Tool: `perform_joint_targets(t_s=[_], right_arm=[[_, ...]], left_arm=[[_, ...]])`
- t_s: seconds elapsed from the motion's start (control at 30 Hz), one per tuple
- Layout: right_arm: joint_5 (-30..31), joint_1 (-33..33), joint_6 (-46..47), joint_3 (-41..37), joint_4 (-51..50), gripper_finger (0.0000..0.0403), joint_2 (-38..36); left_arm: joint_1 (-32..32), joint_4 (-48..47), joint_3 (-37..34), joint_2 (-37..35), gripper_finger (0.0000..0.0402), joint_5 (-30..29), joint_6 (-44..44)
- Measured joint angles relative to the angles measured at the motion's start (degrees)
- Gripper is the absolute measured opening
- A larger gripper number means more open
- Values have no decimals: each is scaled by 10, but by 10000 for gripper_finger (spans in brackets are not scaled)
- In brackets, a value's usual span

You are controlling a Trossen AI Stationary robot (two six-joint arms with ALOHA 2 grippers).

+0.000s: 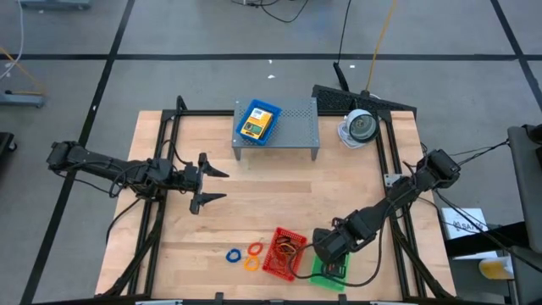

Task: Pick & Place Office Desk Supplies
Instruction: Put the orange spring rubberband into the green bin

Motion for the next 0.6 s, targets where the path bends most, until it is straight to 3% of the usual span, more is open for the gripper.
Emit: perform_joint_targets(t_s=[0.13,0.27,0.4,0.6], right_arm=[[-21,-2,-33,0,10,91,-2],[-34,-11,72,0,8,91,-4],[-42,-22,12,0,4,91,-4],[-46,-16,4,0,11,91,-4]], left_arm=[[0,0,0,0,294,0,0],[0,0,0,0,294,0,0],[0,0,0,0,294,0,0],[0,0,0,0,294,0,0]])
